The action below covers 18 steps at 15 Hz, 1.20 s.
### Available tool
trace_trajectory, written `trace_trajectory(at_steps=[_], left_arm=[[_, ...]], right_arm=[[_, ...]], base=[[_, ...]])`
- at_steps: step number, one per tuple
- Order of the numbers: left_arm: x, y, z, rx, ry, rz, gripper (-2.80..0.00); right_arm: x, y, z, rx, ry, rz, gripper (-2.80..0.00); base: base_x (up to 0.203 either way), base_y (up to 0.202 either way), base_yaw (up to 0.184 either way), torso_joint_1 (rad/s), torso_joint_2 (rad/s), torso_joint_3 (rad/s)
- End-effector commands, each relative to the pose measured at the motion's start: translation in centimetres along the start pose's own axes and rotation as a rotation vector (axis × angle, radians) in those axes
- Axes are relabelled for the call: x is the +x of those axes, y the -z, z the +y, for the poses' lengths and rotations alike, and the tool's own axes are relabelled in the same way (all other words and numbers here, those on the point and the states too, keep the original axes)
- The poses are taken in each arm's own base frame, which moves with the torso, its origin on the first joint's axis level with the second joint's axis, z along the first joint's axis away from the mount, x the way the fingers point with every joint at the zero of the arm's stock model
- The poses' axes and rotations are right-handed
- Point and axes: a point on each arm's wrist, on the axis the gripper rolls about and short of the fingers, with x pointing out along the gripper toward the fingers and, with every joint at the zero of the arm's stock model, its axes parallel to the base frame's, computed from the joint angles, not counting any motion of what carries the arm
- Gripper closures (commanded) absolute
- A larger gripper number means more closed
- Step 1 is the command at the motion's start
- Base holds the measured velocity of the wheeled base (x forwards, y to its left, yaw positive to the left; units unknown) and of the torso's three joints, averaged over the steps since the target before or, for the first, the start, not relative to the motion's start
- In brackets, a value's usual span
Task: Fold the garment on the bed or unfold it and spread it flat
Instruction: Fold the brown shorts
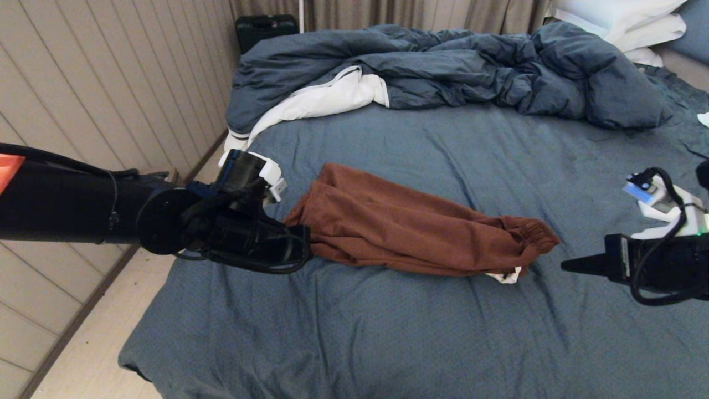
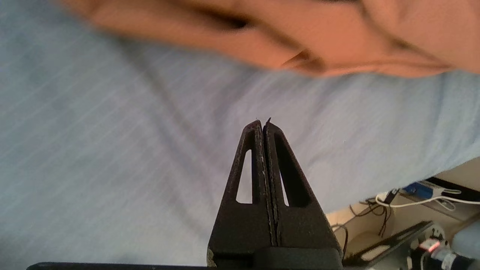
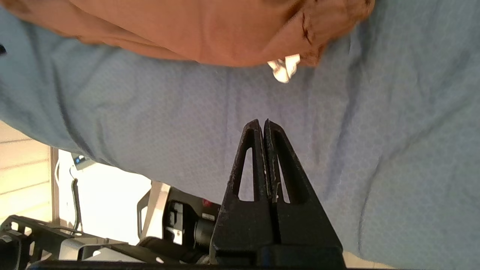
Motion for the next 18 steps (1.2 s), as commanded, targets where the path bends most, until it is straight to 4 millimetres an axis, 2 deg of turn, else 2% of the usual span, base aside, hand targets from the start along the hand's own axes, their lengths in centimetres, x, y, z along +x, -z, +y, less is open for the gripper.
trace_trajectory(at_steps=[1,3,5,9,14,15,18], left_arm=[[1.4,0.0,-1.6,0.030,0.034,0.005,0.00],[1.1,-0.4,-3.9,0.064,0.087,-0.021,0.00],[2.1,0.3,-5.4,0.089,0.111,0.001,0.00],[5.0,0.8,-5.5,0.098,0.079,0.026,0.00],[5.2,-0.8,-5.7,0.140,0.044,-0.082,0.00],[5.4,-1.0,-5.7,0.176,0.012,-0.117,-2.80],[6.0,-1.0,-5.5,0.237,-0.019,-0.158,-2.80]], right_arm=[[1.2,0.2,-0.4,0.015,-0.002,0.043,0.00],[1.4,0.2,-0.5,0.017,0.001,0.049,0.00],[1.5,0.2,-0.6,0.020,0.000,0.055,0.00],[1.7,0.2,-0.6,0.022,-0.009,0.061,0.00],[1.6,0.4,-0.5,0.021,-0.011,0.060,0.00],[1.5,0.4,-0.5,0.021,-0.010,0.059,0.00],[1.4,0.4,-0.6,0.020,-0.010,0.056,0.00]], base=[[0.000,0.000,0.000,0.000,0.00,0.000],[0.000,0.000,0.000,0.000,0.00,0.000],[0.000,0.000,0.000,0.000,0.00,0.000],[0.000,0.000,0.000,0.000,0.00,0.000],[0.000,0.000,0.000,0.000,0.00,0.000],[0.000,0.000,0.000,0.000,0.00,0.000],[0.000,0.000,0.000,0.000,0.00,0.000]])
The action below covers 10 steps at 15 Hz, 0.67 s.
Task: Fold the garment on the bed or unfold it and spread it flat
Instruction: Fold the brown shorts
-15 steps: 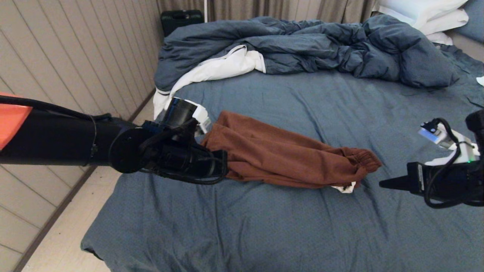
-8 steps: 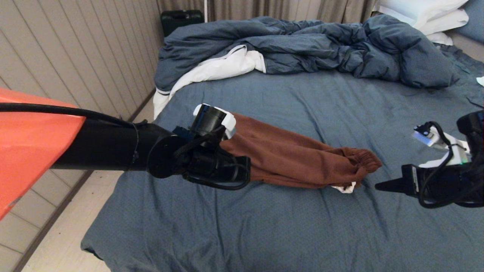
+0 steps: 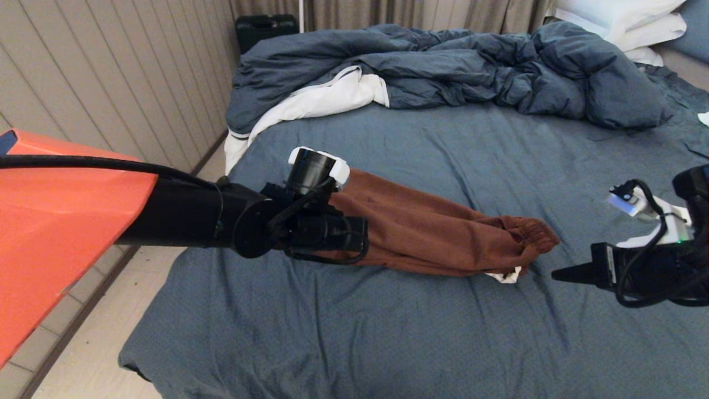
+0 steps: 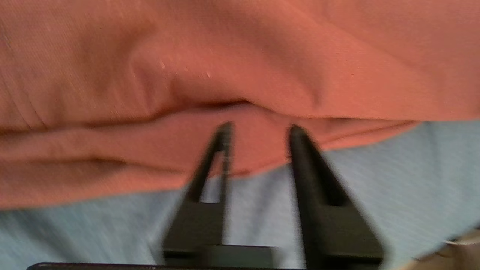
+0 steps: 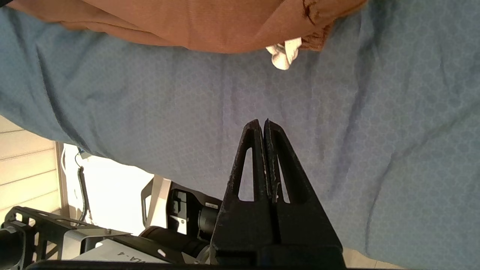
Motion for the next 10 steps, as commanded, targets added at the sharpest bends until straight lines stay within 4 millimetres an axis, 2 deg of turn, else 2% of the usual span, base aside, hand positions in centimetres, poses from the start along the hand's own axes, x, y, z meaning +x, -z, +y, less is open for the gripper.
trace_trajectory(at_steps=[1,10], left_arm=[[0.8,0.4,0.2,0.008,-0.010,0.013,-2.80],[4.4,0.5,0.8,0.044,-0.041,-0.016,-2.80]], right_arm=[[0.0,0.0,0.0,0.001,-0.003,0.001,0.00],[0.2,-0.1,-0.1,0.005,-0.006,0.005,0.00]], base=[[0.000,0.000,0.000,0.000,0.00,0.000],[0.000,0.000,0.000,0.000,0.00,0.000]])
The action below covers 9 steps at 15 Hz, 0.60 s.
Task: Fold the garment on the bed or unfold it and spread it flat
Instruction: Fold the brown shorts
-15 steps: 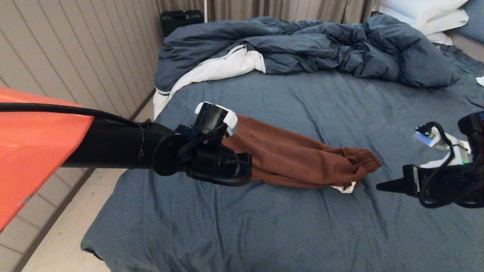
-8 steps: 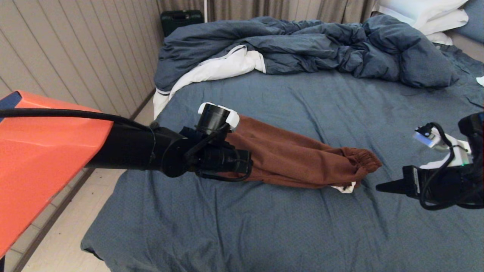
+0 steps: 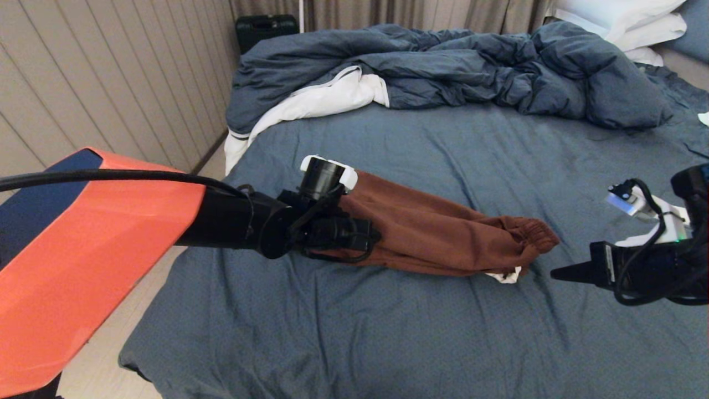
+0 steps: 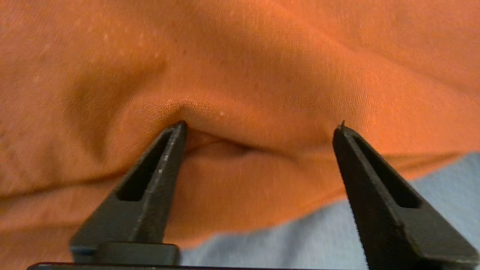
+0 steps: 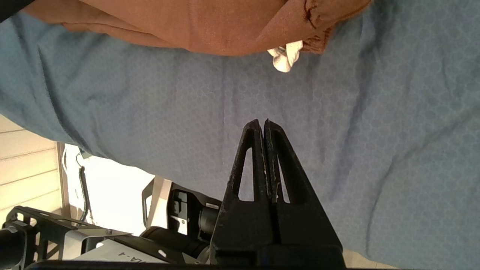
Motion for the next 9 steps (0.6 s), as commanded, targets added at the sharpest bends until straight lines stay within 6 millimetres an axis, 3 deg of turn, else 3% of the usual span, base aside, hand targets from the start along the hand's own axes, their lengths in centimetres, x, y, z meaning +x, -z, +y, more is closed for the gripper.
trace_trajectory(at_steps=[1,3,4,9], left_arm=[[1.0,0.6,0.1,-0.001,-0.008,0.014,-2.80],[1.3,0.6,0.2,-0.002,-0.012,0.012,-2.80],[1.4,0.6,0.3,-0.003,-0.020,0.010,0.00],[1.4,-0.4,0.3,-0.011,-0.031,-0.042,0.00]], right_arm=[[0.3,0.0,-0.1,0.004,-0.002,0.006,0.00],[0.8,-0.1,-0.3,-0.002,-0.006,-0.004,0.00],[0.9,-0.1,-0.3,-0.004,-0.007,-0.005,0.00],[1.1,-0.1,-0.4,-0.001,-0.005,0.000,0.00]], base=[[0.000,0.000,0.000,0.000,0.00,0.000],[0.000,0.000,0.000,0.000,0.00,0.000],[0.000,0.000,0.000,0.000,0.00,0.000],[0.000,0.000,0.000,0.000,0.00,0.000]])
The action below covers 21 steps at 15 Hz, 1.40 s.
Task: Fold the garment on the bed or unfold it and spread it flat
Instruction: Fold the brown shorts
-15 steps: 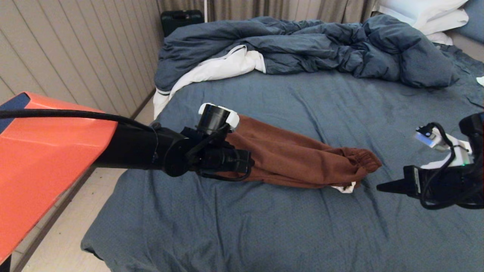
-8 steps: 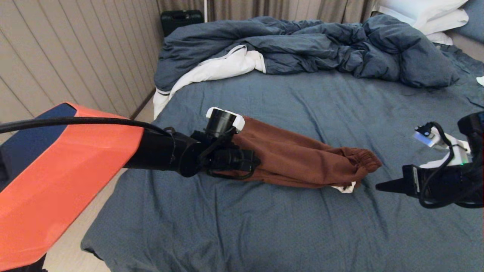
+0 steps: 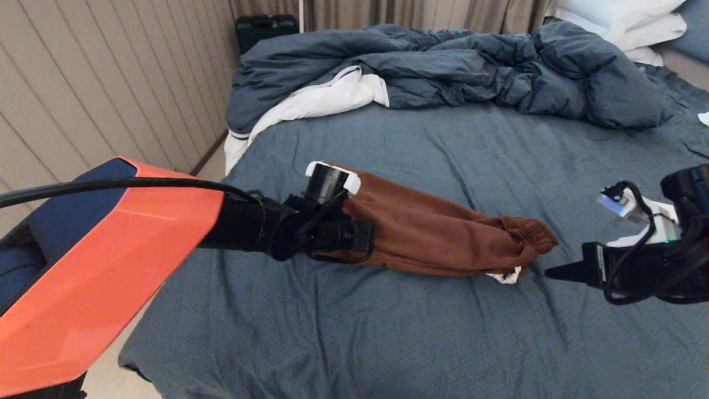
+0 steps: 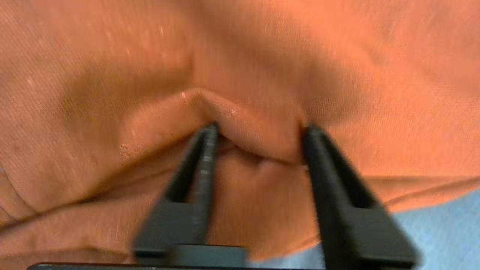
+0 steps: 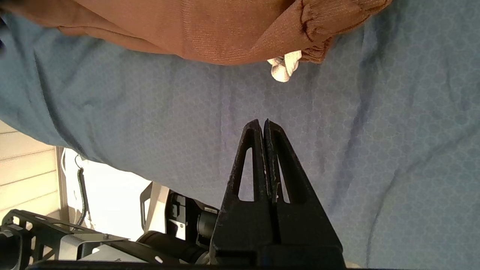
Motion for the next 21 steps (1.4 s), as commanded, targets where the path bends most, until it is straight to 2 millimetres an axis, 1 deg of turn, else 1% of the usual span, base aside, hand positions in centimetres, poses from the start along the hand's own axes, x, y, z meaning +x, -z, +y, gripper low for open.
trace_trajectory(at_steps=[1,3,7,10,11,13,16,19,21], left_arm=[[-0.1,-1.1,0.0,-0.010,-0.017,-0.059,0.00],[-0.2,-1.7,0.0,-0.015,-0.026,-0.084,0.00],[-0.8,-3.3,1.3,-0.036,-0.046,-0.135,0.00],[-1.2,-5.2,1.7,-0.055,-0.056,-0.205,0.00],[-1.2,-6.0,1.7,-0.061,-0.080,-0.243,0.00],[-0.1,-6.9,1.5,-0.067,-0.120,-0.303,0.00],[1.3,-6.4,1.3,-0.023,-0.140,-0.317,0.00],[2.5,-6.3,1.2,0.023,-0.151,-0.395,0.00],[3.3,-5.9,0.2,0.061,-0.192,-0.453,0.00]], right_arm=[[0.1,0.0,0.0,0.002,-0.002,0.003,0.00],[0.0,0.0,0.0,0.001,-0.004,0.003,0.00],[0.0,0.0,0.0,0.002,-0.010,0.003,0.00],[0.1,0.1,0.0,0.005,-0.009,0.007,0.00],[0.1,0.1,0.0,0.004,-0.010,0.005,0.00],[0.0,0.1,0.0,0.003,-0.010,0.005,0.00],[0.0,0.0,0.2,-0.001,-0.014,0.004,0.00],[-0.1,0.1,0.4,-0.007,-0.020,0.003,0.00],[-0.3,0.1,0.6,-0.010,-0.023,-0.004,0.00]], base=[[0.000,0.000,0.000,0.000,0.00,0.000],[0.000,0.000,0.000,0.000,0.00,0.000],[0.000,0.000,0.000,0.000,0.00,0.000],[0.000,0.000,0.000,0.000,0.00,0.000],[0.000,0.000,0.000,0.000,0.00,0.000],[0.000,0.000,0.000,0.000,0.00,0.000],[0.000,0.000,0.000,0.000,0.00,0.000],[0.000,0.000,0.000,0.000,0.00,0.000],[0.000,0.000,0.000,0.000,0.00,0.000]])
